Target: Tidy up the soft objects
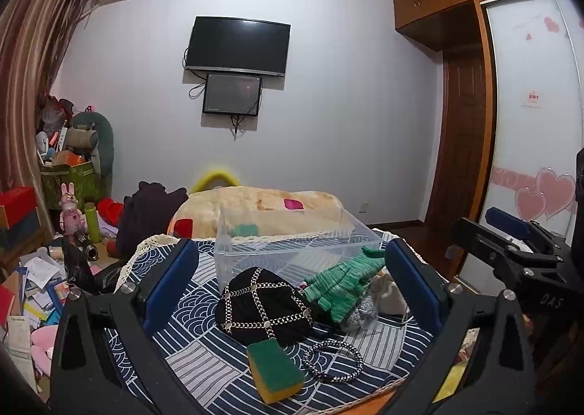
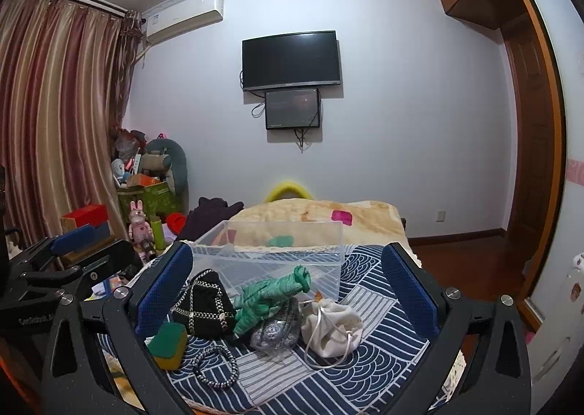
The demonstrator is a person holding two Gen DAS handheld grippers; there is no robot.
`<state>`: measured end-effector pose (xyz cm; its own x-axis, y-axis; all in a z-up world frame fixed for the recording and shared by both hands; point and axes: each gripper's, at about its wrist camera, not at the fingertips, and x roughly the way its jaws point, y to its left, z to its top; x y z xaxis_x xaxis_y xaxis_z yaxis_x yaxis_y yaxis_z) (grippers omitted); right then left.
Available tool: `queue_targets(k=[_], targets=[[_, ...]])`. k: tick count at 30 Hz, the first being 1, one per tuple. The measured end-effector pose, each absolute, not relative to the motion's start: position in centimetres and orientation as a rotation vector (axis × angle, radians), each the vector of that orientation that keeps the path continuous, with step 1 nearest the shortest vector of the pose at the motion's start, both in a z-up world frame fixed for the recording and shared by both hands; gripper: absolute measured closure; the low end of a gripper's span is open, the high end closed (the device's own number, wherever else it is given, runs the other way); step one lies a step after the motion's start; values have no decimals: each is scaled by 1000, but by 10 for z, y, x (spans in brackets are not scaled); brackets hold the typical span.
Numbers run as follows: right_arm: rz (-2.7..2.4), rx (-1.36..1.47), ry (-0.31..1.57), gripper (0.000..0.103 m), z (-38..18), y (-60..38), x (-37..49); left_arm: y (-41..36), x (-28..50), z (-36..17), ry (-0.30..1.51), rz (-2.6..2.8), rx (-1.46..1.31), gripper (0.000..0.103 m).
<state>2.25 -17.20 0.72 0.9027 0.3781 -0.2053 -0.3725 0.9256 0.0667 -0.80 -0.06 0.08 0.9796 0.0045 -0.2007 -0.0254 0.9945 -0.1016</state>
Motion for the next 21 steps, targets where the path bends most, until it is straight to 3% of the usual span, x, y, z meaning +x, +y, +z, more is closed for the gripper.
queue_targets(k=[21], targets=[[400,33,222,0,6,-172,23,-3,-11,1,205,8,-91,0]])
